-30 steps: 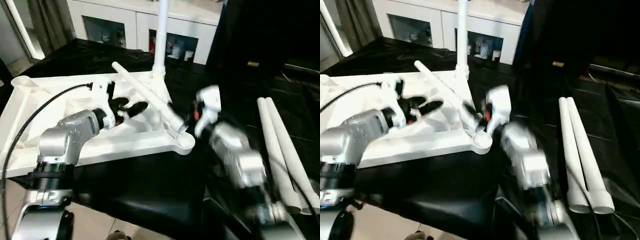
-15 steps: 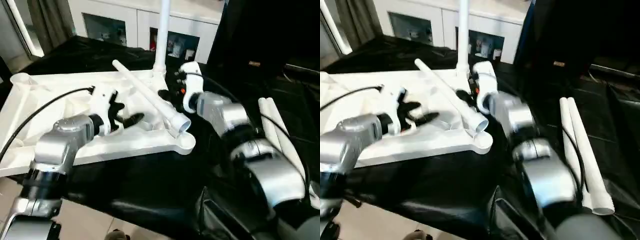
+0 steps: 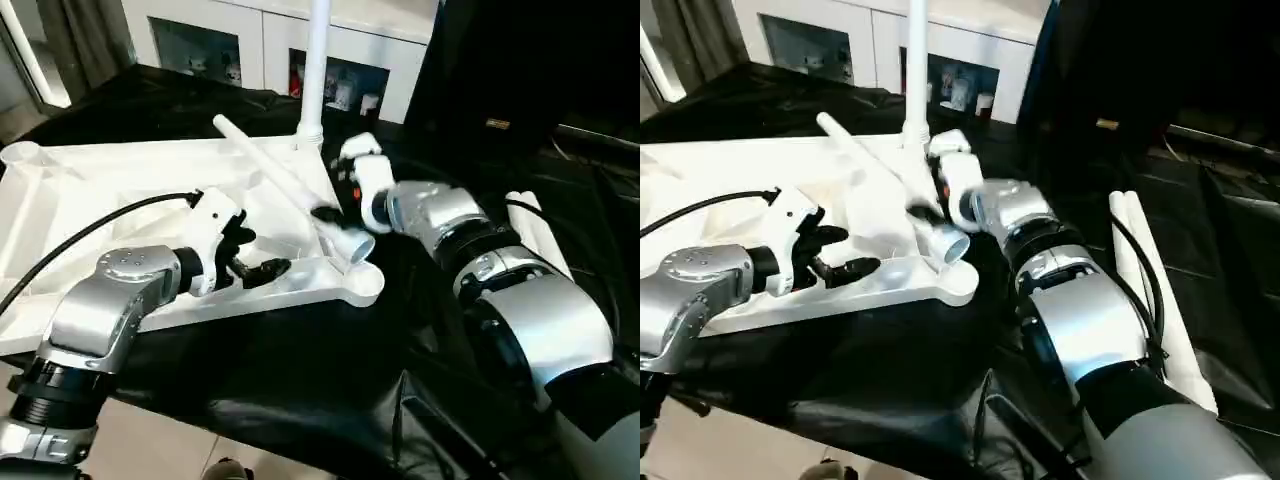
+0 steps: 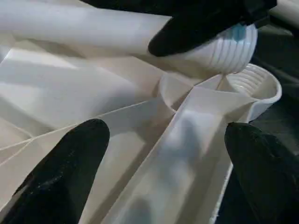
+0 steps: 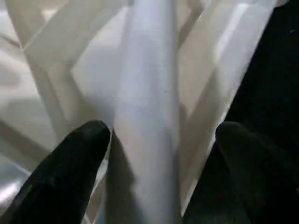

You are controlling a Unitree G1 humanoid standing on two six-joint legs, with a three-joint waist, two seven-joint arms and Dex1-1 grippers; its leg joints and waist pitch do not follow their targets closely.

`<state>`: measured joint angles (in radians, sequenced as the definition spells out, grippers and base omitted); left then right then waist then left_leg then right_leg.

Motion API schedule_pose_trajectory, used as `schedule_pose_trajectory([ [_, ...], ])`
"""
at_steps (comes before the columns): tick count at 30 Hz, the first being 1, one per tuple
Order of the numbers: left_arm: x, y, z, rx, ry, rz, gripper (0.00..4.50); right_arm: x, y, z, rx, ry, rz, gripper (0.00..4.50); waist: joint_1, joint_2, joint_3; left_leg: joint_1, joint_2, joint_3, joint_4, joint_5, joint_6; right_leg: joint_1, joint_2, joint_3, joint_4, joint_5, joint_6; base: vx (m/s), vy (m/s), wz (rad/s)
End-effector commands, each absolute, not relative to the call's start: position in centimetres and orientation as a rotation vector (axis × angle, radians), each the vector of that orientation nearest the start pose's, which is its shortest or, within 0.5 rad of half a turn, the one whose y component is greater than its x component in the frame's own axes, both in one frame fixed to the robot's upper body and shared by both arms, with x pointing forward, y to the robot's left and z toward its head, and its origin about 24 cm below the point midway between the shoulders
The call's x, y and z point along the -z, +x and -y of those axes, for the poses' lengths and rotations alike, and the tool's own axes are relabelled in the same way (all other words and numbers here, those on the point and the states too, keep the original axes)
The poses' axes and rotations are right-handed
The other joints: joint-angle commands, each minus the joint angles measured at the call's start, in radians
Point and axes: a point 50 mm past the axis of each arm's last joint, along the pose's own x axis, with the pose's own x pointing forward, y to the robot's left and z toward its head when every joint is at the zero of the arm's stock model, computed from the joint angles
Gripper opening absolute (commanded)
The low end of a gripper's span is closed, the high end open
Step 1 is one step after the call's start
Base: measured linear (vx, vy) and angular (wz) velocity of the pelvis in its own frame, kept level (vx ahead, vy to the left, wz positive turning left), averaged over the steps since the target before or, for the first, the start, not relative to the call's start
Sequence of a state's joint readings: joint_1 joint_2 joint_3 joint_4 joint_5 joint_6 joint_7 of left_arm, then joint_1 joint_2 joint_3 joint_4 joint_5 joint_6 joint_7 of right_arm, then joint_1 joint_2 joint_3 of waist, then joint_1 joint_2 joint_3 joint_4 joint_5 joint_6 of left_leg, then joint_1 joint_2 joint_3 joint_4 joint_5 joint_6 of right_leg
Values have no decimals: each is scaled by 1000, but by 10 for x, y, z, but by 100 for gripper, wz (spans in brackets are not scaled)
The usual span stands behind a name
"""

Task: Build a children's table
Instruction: Rotate table base

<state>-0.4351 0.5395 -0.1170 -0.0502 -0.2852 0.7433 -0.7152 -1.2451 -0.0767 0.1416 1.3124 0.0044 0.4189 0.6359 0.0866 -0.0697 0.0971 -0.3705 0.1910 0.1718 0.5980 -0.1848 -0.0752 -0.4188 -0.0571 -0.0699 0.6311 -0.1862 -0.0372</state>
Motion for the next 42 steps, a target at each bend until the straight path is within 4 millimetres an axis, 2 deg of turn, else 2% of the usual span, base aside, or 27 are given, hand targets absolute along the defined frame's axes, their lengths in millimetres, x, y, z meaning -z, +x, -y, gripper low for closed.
schedule_pose_trajectory([
  [1,-115,299,-167,812,205,-415,450,-99,388,74,-766,-251,-737,408,-6,25,-66,13,41,-9,-72,-131,-24,57,-83,60,-55,-99,-219,0,0,0],
  [4,-116,299,-168,814,208,-415,450,-94,387,77,-754,-241,-765,408,-3,26,-64,15,42,-9,-74,-149,-32,56,-86,61,-58,-127,-214,0,0,0],
  [5,-116,299,-168,815,208,-414,450,-93,386,78,-748,-243,-770,383,-3,25,-62,14,42,-10,-75,-153,-36,56,-86,62,-59,-136,-212,0,0,0],
  [8,-118,301,-168,812,210,-408,450,-92,386,79,-748,-228,-776,374,-3,28,-63,16,43,-11,-76,-179,-48,56,-88,62,-63,-168,-205,0,0,0],
  [10,-119,302,-168,812,211,-404,450,-92,386,79,-747,-221,-778,357,-2,28,-66,17,43,-12,-76,-168,-48,56,-87,61,-60,-146,-210,0,0,0],
  [11,-119,302,-168,812,213,-402,450,-92,386,80,-746,-216,-777,344,-1,32,-67,17,43,-12,-75,-165,-48,56,-87,61,-58,-136,-212,0,0,0],
  [15,-121,304,-168,811,214,-398,450,-93,387,81,-733,-185,-774,314,-1,30,-70,16,42,-10,-73,-143,-44,59,-86,61,-54,-89,-226,0,0,0],
  [17,-121,305,-169,811,217,-397,450,-94,387,81,-723,-172,-772,295,-1,27,-70,16,42,-10,-74,-146,-44,59,-86,61,-55,-93,-228,0,0,0],
  [19,-122,306,-169,810,220,-397,450,-94,387,82,-712,-163,-771,275,0,31,-71,16,42,-11,-73,-141,-46,60,-87,60,-53,-94,-228,0,0,0],
  [22,-123,306,-170,808,214,-394,450,-93,388,84,-678,-121,-761,254,0,28,-72,16,41,-10,-73,-136,-45,61,-87,61,-53,-84,-229,0,0,0],
  [24,-124,307,-171,800,213,-390,450,-94,389,85,-653,-78,-743,246,1,32,-75,16,41,-10,-72,-129,-45,63,-88,61,-51,-73,-232,0,0,0],
  [25,-124,308,-172,796,209,-387,450,-95,390,86,-649,-66,-735,222,0,30,-76,17,41,-9,-71,-134,-47,61,-87,60,-52,-75,-234,0,0,0],
  [28,-126,310,-172,790,205,-378,450,-98,392,86,-657,-15,-702,214,0,30,-77,17,41,-9,-72,-162,-53,62,-87,60,-56,-111,-227,0,0,0],
  [29,-127,312,-172,785,206,-372,450,-99,393,87,-657,15,-684,206,1,33,-78,18,42,-11,-72,-169,-56,62,-89,60,-56,-120,-225,0,0,0],
  [30,-128,312,-172,784,206,-371,450,-99,393,87,-657,21,-681,205,1,31,-78,17,41,-11,-73,-168,-56,63,-89,60,-58,-120,-223,0,0,0],
  [31,-128,313,-173,781,207,-367,450,-100,393,87,-659,34,-671,205,3,36,-83,17,41,-12,-71,-160,-56,66,-89,60,-54,-108,-226,0,0,0],
  [32,-129,314,-173,778,206,-363,450,-101,394,88,-661,41,-660,203,2,34,-83,17,41,-11,-71,-155,-54,65,-88,59,-55,-101,-226,0,0,0],
  [36,-133,320,-174,756,207,-340,450,-114,398,86,-740,112,-535,198,6,30,-95,14,41,-10,-65,-130,-46,71,-90,59,-48,-60,-239,0,0,0],
  [37,-135,322,-174,746,204,-327,450,-121,399,86,-784,138,-486,196,6,33,-97,11,40,-10,-62,-110,-35,72,-89,58,-44,-27,-250,0,0,0],
  [39,-136,323,-175,735,191,-317,450,-128,400,86,-820,174,-437,195,6,30,-99,10,41,-9,-60,-106,-23,73,-90,57,-42,-7,-261,0,0,0],
  [40,-139,326,-175,720,159,-297,450,-140,402,88,-870,260,-351,194,7,26,-98,10,41,-8,-60,-102,-19,73,-90,57,-43,-7,-262,0,0,0],
  [42,-141,328,-174,707,124,-285,450,-146,402,89,-901,303,-309,194,9,25,-99,10,41,-8,-58,-95,-7,74,-89,57,-42,0,-266,0,0,0],
])
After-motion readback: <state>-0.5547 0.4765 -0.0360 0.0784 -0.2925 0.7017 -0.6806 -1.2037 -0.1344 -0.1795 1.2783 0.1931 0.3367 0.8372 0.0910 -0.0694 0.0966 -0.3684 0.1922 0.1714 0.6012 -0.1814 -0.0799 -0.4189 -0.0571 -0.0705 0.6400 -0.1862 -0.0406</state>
